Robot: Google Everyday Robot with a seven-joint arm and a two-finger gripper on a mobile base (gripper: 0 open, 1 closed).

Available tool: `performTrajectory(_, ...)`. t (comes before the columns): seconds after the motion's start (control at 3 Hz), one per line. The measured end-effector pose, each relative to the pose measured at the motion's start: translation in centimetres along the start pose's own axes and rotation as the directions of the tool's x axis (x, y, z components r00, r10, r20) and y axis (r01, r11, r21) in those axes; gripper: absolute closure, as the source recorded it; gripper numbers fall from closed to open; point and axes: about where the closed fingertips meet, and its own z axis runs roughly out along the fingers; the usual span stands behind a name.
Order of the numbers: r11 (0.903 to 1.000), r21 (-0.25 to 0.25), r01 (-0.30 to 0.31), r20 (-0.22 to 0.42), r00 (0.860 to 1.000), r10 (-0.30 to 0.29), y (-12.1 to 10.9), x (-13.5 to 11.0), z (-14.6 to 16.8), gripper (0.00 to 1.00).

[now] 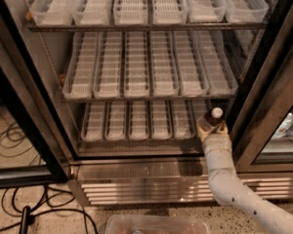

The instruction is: Pick blue plastic bottle from bottom shelf of fridge

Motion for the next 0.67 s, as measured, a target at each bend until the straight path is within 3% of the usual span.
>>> performTrajectory(0.33, 0.9997, -0.026, 0.000, -0.024, 1.000, -0.001, 0.1, -0.5, -0.2, 1.00)
performTrajectory(0.67, 0.9932, -0.116, -0.003, -0.109, 0.994, -0.009, 0.4, -2.5, -0.9, 1.00)
